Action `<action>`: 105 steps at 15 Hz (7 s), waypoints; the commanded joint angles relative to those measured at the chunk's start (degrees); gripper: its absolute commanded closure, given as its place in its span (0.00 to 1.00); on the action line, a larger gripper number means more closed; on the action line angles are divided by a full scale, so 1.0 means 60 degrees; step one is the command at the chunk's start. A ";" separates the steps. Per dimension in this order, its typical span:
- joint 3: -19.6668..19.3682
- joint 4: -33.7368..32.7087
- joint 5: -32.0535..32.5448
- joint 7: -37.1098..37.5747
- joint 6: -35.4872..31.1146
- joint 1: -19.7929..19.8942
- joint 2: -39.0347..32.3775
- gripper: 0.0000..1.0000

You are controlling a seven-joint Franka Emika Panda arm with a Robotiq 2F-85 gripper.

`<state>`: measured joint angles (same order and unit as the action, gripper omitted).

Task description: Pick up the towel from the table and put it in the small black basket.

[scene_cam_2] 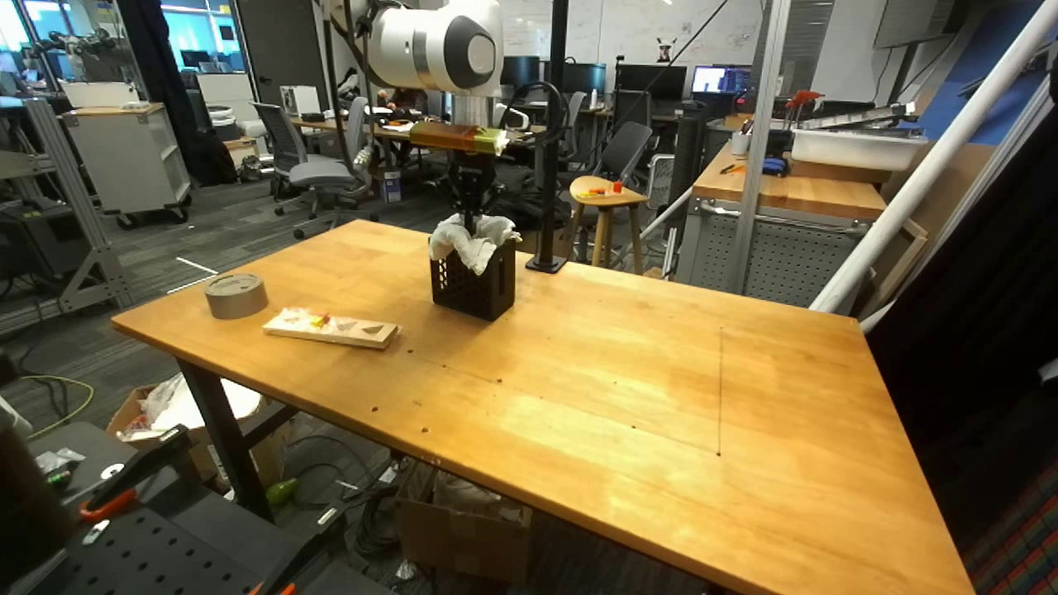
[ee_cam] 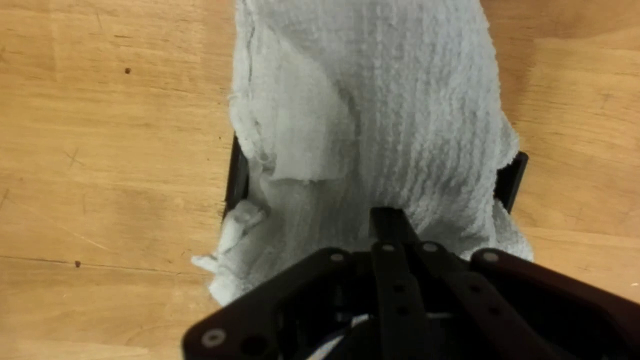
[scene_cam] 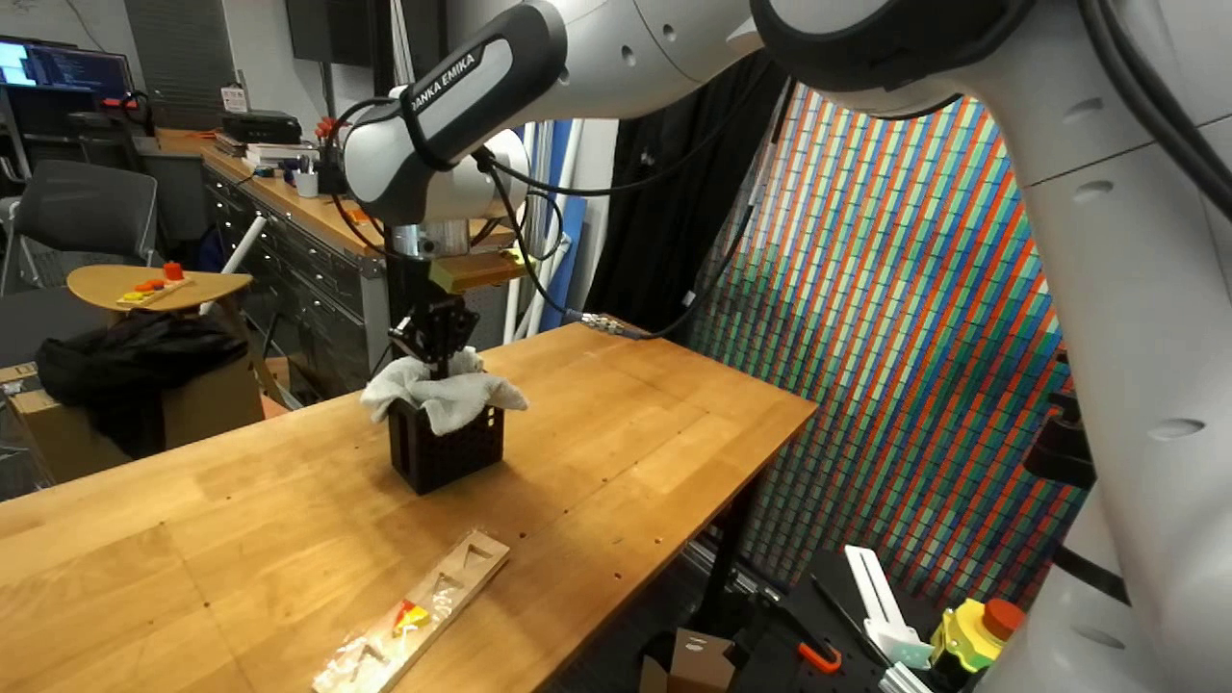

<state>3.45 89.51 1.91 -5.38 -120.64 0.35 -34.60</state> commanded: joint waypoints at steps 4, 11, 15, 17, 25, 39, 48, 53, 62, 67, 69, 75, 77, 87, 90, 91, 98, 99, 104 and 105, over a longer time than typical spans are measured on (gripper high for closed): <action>0.0018 0.0591 -0.0603 -0.0263 -0.0689 0.0367 -0.0118 0.99; 0.0341 0.0288 -0.1405 -0.1114 -0.0370 0.0558 -0.0984 0.99; 0.0400 0.0163 -0.1587 -0.1396 -0.0227 0.0605 -0.1142 0.99; 0.0373 0.0166 -0.1560 -0.1393 -0.0169 0.0585 -0.1072 0.99; 0.0139 0.0548 -0.1092 -0.1016 -0.0230 0.0288 -0.0122 0.99; -0.0123 0.1976 -0.0204 0.0123 -0.0007 -0.0382 0.2050 0.99; -0.0038 0.3032 0.0123 0.0876 0.0060 -0.0588 0.3045 0.99; -0.0033 0.3219 0.0020 0.0661 -0.0220 -0.0520 0.2813 0.99; -0.0173 0.2606 0.0123 -0.0076 0.0100 -0.0272 0.2124 0.99; -0.0133 0.1524 0.0125 -0.0854 0.0261 -0.0149 0.1356 0.99; -0.0104 0.1027 0.0129 -0.1149 0.0345 -0.0131 0.1014 0.99; -0.0020 0.0145 -0.0009 -0.1767 0.0397 -0.0054 0.0282 0.99; 0.0006 0.0054 -0.0067 -0.1861 0.0338 -0.0024 0.0127 0.99; 0.0521 -0.0607 -0.0784 -0.2493 0.0494 0.0247 -0.1360 0.99; 0.0706 -0.0754 -0.1069 -0.2676 0.0656 0.0353 -0.1732 0.99; 0.0717 -0.0837 -0.1105 -0.2671 0.0720 0.0366 -0.1833 0.99; 0.0483 -0.0668 -0.0787 -0.2195 0.0950 0.0112 -0.1168 0.99; 0.0419 -0.0536 -0.0649 -0.2057 0.0918 0.0014 -0.0901 0.99; 0.0281 -0.0613 0.0077 -0.1560 0.1226 -0.0398 -0.0087 0.99; 0.0262 -0.0730 0.0239 -0.1487 0.1387 -0.0492 0.0000 0.99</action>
<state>6.23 85.69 0.87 -16.42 -115.04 -0.39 -37.68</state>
